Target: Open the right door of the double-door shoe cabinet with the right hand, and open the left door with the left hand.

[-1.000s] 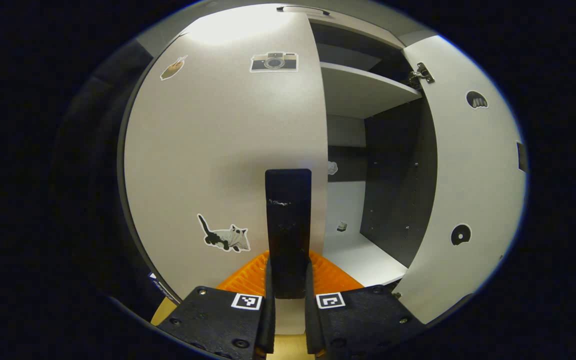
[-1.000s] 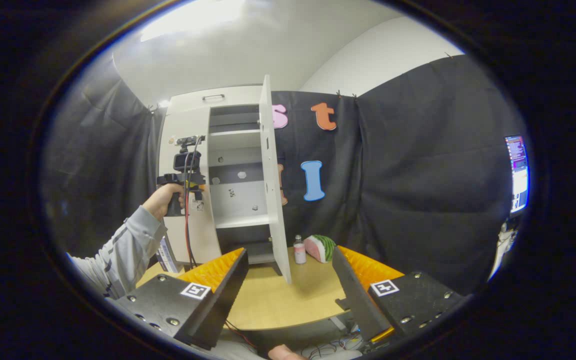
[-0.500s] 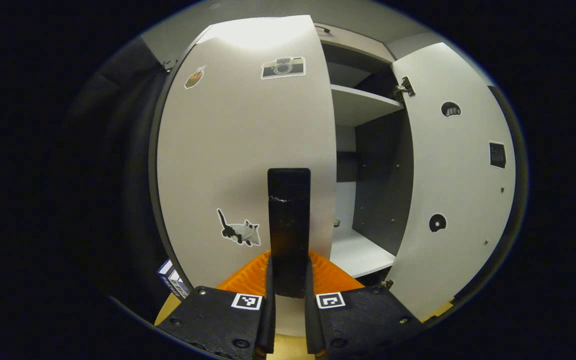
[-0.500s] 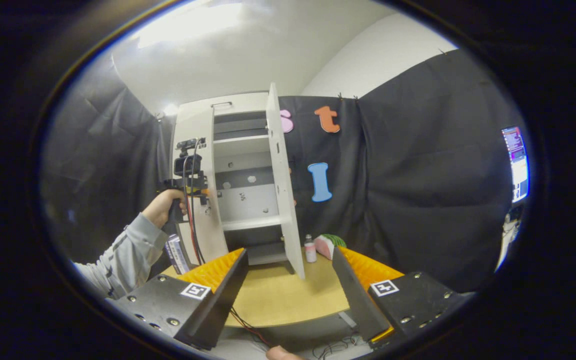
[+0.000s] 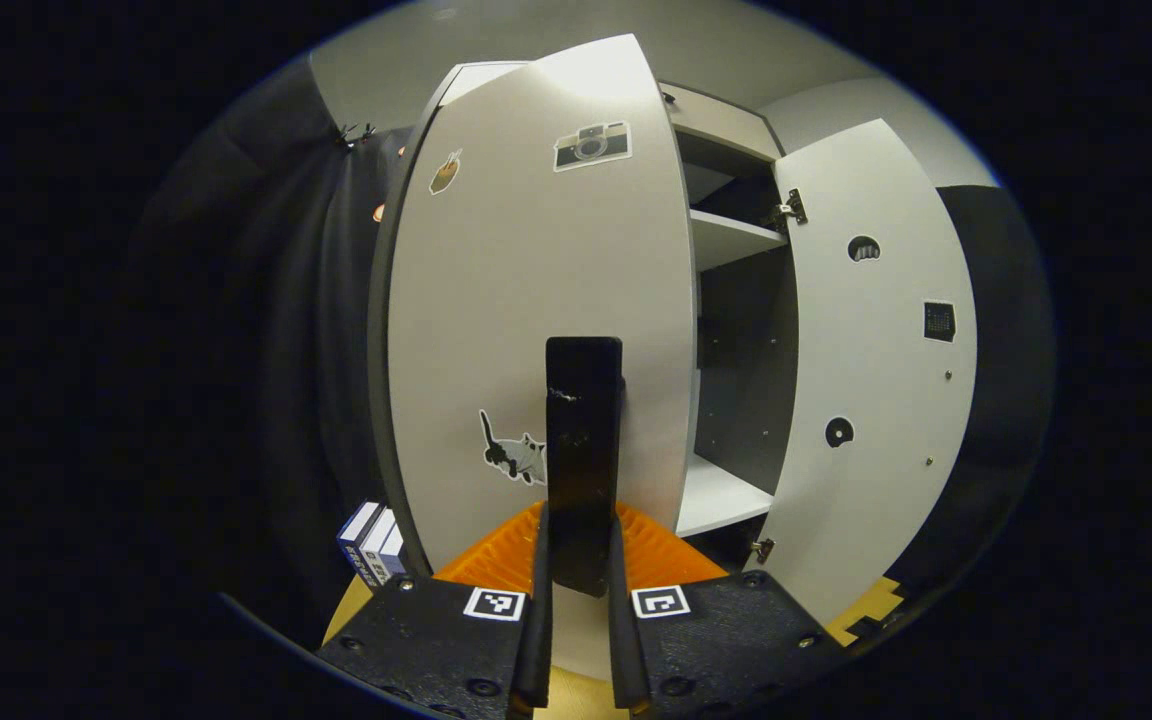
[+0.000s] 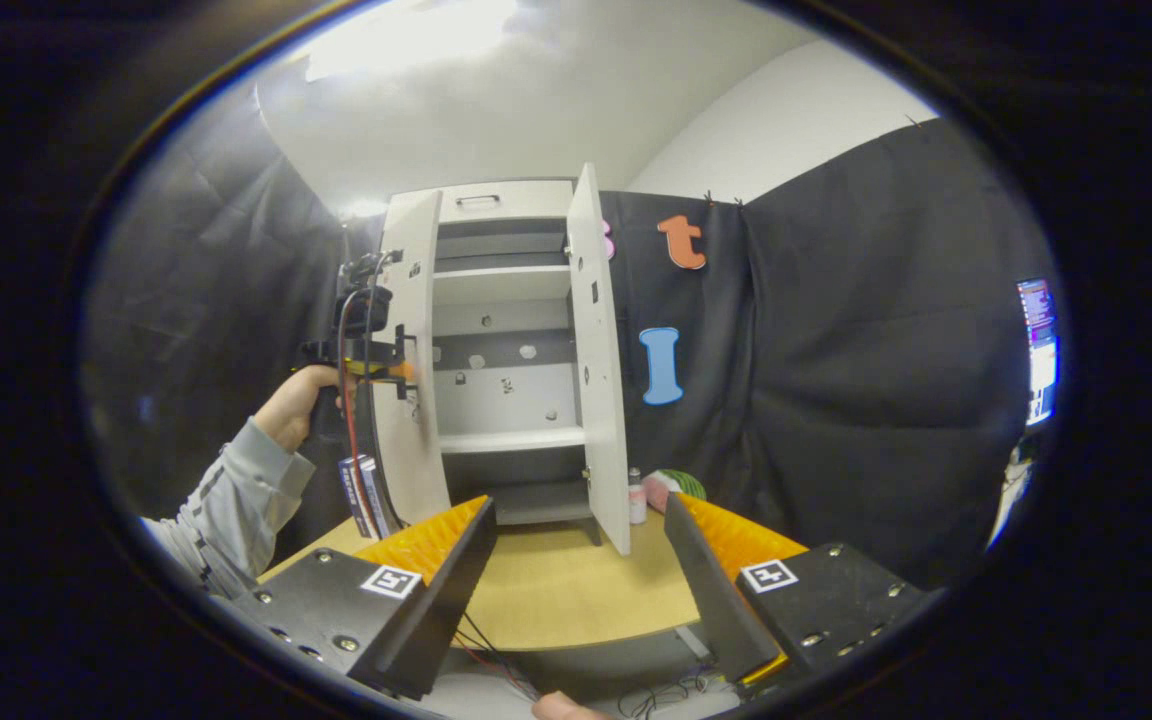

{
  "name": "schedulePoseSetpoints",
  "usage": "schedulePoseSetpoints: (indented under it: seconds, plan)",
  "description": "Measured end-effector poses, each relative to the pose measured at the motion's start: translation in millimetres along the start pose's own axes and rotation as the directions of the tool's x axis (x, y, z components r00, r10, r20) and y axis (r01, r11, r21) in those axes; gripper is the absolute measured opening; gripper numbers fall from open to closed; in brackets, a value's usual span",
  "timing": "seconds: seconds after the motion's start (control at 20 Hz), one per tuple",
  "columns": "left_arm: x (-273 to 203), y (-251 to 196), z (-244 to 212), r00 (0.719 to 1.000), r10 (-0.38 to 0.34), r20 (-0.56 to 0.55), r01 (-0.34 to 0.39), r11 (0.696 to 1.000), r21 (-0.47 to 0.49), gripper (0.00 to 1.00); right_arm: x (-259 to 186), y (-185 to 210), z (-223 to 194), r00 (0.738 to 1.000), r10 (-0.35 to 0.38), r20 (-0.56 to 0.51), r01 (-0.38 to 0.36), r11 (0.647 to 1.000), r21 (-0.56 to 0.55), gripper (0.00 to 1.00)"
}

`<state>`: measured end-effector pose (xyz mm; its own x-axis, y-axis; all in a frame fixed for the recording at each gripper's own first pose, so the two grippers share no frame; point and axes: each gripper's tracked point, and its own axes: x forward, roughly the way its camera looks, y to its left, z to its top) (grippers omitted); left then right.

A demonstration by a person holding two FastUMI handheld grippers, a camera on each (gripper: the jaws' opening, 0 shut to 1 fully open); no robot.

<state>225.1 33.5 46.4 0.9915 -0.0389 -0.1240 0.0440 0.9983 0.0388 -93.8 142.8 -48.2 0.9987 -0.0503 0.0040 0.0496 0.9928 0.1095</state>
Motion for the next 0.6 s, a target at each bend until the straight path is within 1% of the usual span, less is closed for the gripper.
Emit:
schedulePoseSetpoints:
  seconds: [0.1,0.15,0.2,0.4,0.45,0.5,0.55,0.6]
  plan:
    - [-4,5,1,1.000,0.002,0.007,-0.002,1.000,0.016,0.25,1,1,-1,1.000,0.003,0.000,-0.003,1.000,0.014,1.00]
    - [-7,7,1,1.000,-0.001,0.008,0.001,1.000,0.017,0.23,4,2,-3,1.000,0.000,-0.004,0.000,1.000,0.016,1.00]
    - [-10,10,2,1.000,-0.004,0.009,0.004,1.000,0.012,0.23,6,1,-4,1.000,-0.004,-0.006,0.005,1.000,0.016,0.97]
    - [-20,23,3,1.000,0.009,0.019,-0.009,1.000,0.026,0.21,6,2,-7,1.000,-0.001,-0.013,0.002,1.000,0.027,0.97]
    - [-22,26,3,1.000,0.009,0.021,-0.010,1.000,0.021,0.21,6,3,-6,1.000,-0.001,-0.013,0.002,1.000,0.024,1.00]
    - [-23,29,4,1.000,0.013,0.024,-0.014,1.000,0.018,0.21,6,3,-5,1.000,-0.001,-0.013,0.001,1.000,0.018,0.97]
    - [-24,33,4,0.999,0.023,0.027,-0.023,1.000,0.016,0.20,7,3,-6,1.000,0.001,-0.013,-0.001,1.000,0.013,1.00]
    - [-26,38,4,0.999,0.035,0.030,-0.036,0.999,0.014,0.19,6,3,-6,1.000,0.003,-0.016,-0.003,1.000,0.007,1.00]
